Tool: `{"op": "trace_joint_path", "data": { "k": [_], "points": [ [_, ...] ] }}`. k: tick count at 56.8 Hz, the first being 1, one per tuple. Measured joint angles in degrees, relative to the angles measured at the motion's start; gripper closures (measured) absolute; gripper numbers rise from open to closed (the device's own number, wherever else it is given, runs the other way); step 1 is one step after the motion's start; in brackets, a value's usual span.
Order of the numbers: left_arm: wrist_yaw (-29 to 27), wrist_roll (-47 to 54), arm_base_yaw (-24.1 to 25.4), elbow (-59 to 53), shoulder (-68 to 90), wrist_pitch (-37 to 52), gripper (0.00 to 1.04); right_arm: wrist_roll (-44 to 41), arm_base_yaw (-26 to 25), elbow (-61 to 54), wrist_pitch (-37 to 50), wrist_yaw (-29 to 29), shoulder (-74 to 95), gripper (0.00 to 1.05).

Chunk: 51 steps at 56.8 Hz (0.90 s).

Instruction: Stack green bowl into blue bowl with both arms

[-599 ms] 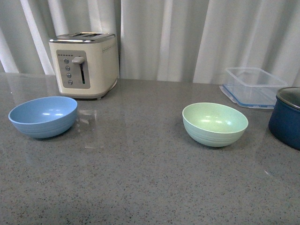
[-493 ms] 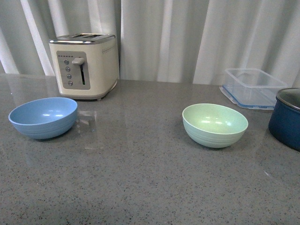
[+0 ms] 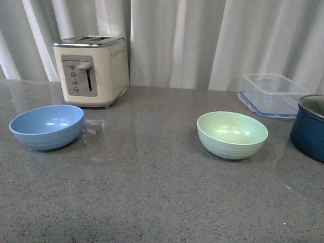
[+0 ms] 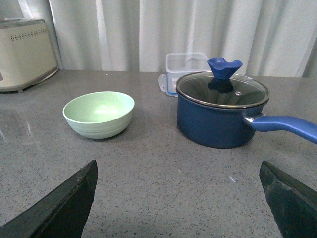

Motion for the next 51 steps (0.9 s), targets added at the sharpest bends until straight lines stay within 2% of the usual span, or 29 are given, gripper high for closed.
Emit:
{"op": "trace_joint_path", "data": {
  "k": [15,17,21,26,37,40,51],
  "points": [
    [-0.4,0.0,0.0,0.0,0.0,0.0,0.07,0.0,0.0,0.0,0.0,0.0,0.0,0.10],
    [-5.4,1.2,-1.5,0.3,1.6,-1.0,0.07,0.0,0.0,0.0,0.0,0.0,0.0,0.10],
    [-10.8,1.8,-1.7,1.7,7.0,0.8,0.07,0.0,0.0,0.0,0.0,0.0,0.0,0.10],
    [-9.2,1.6,1.2,6.0,16.7,4.1,0.07,0.0,0.0,0.0,0.0,-0.1,0.0,0.10],
    [0.2,-6.1,10.2,24.1,39.3,3.4,0.07,0.0,0.0,0.0,0.0,0.0,0.0,0.10],
    [2.2,-9.3,11.2,30.0,45.9,2.5,0.07,0.0,0.0,0.0,0.0,0.0,0.0,0.10],
    [2.6,-15.9,11.1,45.6,63.9,-1.2,0.07,0.0,0.0,0.0,0.0,0.0,0.0,0.10]
  ]
}}
